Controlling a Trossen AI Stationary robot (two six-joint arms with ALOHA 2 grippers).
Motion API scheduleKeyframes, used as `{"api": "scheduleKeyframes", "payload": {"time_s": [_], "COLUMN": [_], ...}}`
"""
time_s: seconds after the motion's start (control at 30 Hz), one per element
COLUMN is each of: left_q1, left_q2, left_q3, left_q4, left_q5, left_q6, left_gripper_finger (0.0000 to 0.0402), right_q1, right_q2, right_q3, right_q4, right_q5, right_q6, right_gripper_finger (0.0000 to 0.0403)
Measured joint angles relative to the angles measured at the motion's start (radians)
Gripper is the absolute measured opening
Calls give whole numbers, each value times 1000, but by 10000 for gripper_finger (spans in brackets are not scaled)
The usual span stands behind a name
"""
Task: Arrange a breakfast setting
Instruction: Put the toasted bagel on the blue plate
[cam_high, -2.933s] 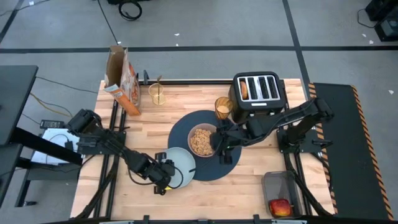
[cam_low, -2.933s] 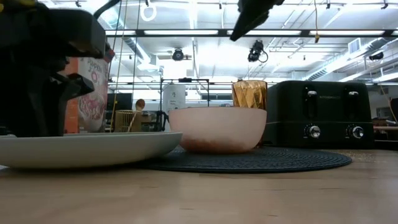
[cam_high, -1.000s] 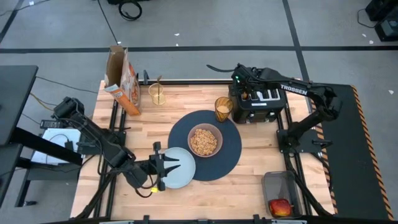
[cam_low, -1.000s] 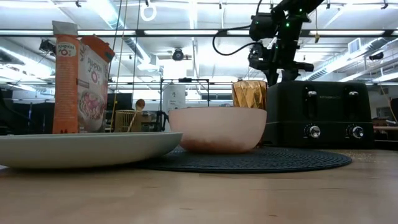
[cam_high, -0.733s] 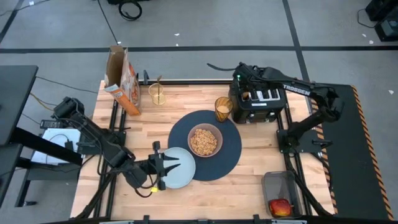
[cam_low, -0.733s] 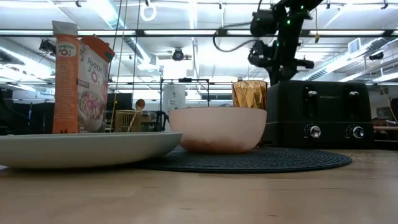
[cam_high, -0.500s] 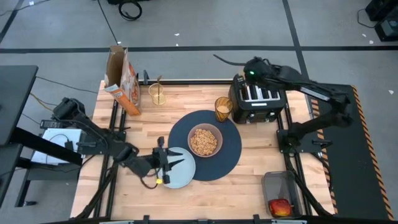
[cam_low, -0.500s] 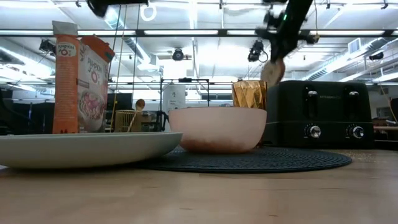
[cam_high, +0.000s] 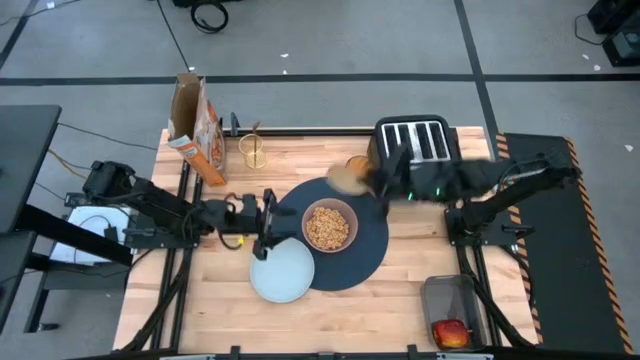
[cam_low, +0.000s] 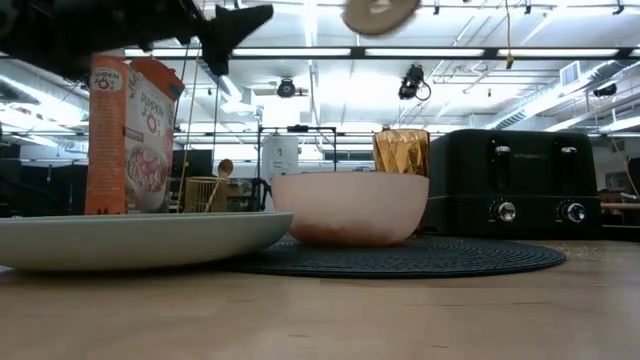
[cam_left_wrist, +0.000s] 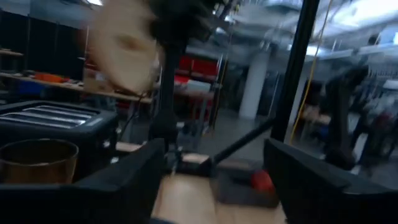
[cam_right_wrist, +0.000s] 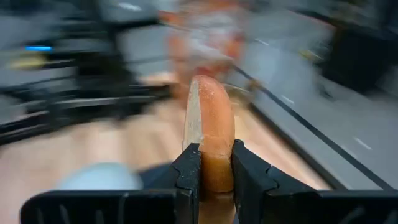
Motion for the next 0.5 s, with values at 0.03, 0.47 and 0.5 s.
{"api": "scheduleKeyframes", "payload": {"time_s": [0.03,0.47,0.5], "left_q1": [15,43,43], "left_q2": [0,0,0], "left_q3": [-3,76,83], "left_q4": [20,58,56], "left_q5": [21,83,98], "left_q6": [-19,-16,-7], "left_gripper_finger": [290,318,318], "right_q1": [33,126,122], "right_q2": [17,239,247], "right_q3": [-16,-52,-52], "right_q4": [64,624,649], "right_q5": [-10,-11,-11], "right_q6": [-26,-191,-199], "right_gripper_finger": [71,70,70]}}
